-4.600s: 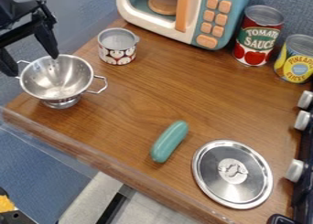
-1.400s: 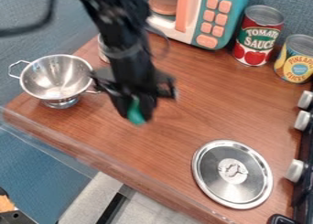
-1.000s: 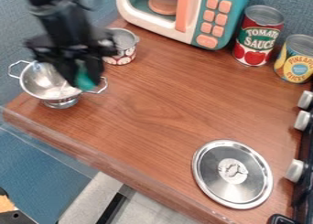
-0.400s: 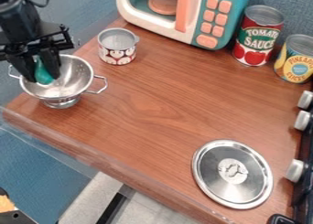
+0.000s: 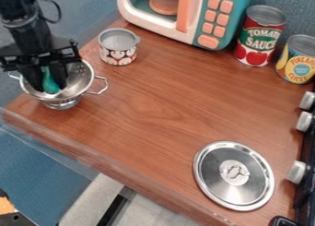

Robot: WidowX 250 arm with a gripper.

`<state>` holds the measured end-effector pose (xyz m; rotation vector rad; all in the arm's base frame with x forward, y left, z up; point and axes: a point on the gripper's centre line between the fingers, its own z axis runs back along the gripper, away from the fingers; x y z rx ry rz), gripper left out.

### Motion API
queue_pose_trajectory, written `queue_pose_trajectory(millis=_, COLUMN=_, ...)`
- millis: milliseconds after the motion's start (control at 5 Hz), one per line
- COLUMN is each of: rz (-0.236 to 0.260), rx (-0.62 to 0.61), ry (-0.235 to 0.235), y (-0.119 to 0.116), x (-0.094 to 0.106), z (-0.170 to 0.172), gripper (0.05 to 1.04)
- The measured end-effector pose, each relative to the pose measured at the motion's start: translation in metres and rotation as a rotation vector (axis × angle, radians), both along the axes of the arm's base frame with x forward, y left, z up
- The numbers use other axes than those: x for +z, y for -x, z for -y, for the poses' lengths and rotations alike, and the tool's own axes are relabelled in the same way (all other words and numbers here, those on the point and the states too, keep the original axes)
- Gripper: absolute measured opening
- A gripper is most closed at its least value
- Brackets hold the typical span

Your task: Put the blue object into the silver dish

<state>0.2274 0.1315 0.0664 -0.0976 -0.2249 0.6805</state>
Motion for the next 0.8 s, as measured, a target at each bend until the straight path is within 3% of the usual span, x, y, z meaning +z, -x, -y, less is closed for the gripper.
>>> queue_pose_trajectory(millis=200, rz=-0.008, rx=0.001, ry=-0.006, y=-0.005, x=-0.005, z=-0.001, gripper=0.407)
queue_pose_trajectory(millis=400, rz=-0.039, rx=0.000, ry=-0.006, y=-0.005, x=-0.011, z=-0.001, gripper=0.478)
queue_pose_trajectory(millis=600, rz=-0.044, rx=0.000, ry=0.008, y=-0.006, x=-0.009, z=0.001, gripper=0.784)
queue_pose_trajectory(millis=800, rz=-0.026, rx=-0.046, ry=0.001, y=-0.012, x=-0.001, z=0.012, gripper=0.999)
